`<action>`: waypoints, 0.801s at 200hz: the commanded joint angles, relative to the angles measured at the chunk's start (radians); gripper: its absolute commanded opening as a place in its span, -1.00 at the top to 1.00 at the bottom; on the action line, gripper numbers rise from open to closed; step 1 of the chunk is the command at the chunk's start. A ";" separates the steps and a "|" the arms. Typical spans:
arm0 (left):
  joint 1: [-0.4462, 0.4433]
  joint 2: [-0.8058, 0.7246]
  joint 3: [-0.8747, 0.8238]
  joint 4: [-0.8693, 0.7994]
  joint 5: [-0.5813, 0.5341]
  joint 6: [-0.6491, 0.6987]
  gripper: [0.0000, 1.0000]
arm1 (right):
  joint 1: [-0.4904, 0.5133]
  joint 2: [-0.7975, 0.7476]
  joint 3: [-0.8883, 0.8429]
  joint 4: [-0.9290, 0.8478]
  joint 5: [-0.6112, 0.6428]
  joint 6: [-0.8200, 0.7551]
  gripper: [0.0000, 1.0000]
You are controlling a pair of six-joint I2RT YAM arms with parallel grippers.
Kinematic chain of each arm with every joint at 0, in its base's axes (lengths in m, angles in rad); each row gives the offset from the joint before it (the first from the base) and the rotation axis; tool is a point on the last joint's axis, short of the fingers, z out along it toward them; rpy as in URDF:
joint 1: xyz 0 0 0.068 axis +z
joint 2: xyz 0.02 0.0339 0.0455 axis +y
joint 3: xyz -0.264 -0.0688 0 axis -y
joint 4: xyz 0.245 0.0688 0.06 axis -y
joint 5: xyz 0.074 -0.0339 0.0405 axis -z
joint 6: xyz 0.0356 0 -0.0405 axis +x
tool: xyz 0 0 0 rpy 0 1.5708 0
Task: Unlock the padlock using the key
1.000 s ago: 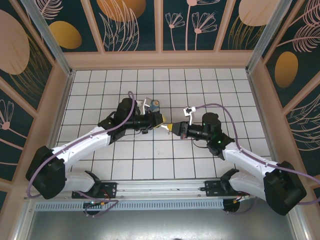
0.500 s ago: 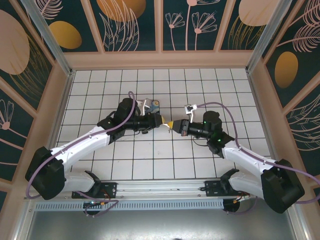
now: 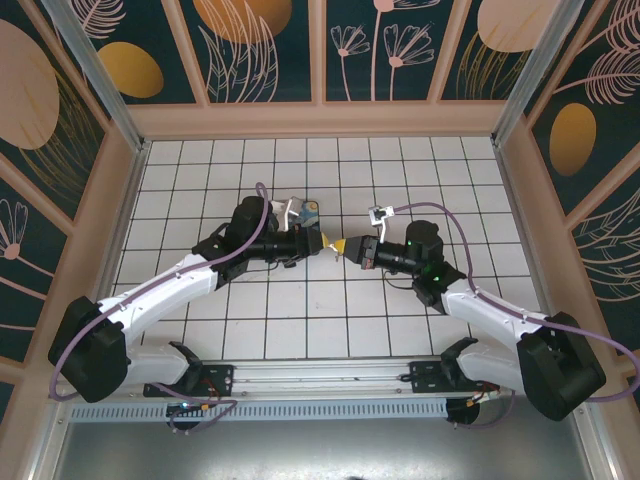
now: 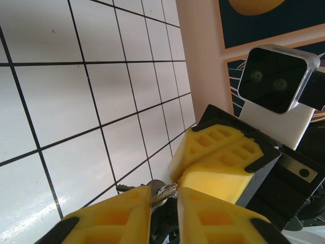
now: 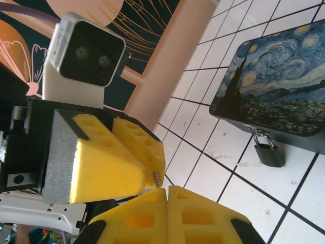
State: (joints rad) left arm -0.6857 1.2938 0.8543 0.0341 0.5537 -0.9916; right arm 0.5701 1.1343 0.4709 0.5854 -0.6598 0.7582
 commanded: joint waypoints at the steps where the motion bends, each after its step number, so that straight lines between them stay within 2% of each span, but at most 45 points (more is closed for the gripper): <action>1: -0.004 -0.026 -0.011 0.060 0.051 0.007 0.65 | -0.001 0.017 0.032 0.074 -0.016 0.022 1.00; 38: -0.003 -0.021 -0.005 0.056 0.054 0.016 0.67 | -0.001 0.021 0.034 0.097 -0.027 0.035 1.00; 97: -0.004 -0.010 -0.017 0.072 0.039 -0.026 1.00 | -0.003 0.027 0.038 0.061 -0.047 0.026 1.00; 117: -0.004 -0.015 -0.049 0.075 0.021 -0.099 1.00 | -0.032 -0.010 0.040 -0.047 -0.033 -0.040 0.55; 132: -0.003 -0.023 -0.076 0.083 0.026 -0.155 1.00 | -0.068 -0.073 0.058 -0.211 0.054 -0.171 0.29; 142: 0.000 -0.030 -0.088 0.082 0.026 -0.187 1.00 | -0.067 -0.109 0.078 -0.308 0.121 -0.281 0.22; 160: 0.011 -0.040 -0.103 0.084 0.034 -0.250 1.00 | -0.054 -0.132 0.122 -0.419 0.190 -0.437 0.22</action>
State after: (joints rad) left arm -0.6865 1.2869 0.7742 0.0925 0.5716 -1.1290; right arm 0.5072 1.0557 0.5114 0.3599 -0.5911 0.5850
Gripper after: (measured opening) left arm 0.059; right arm 0.391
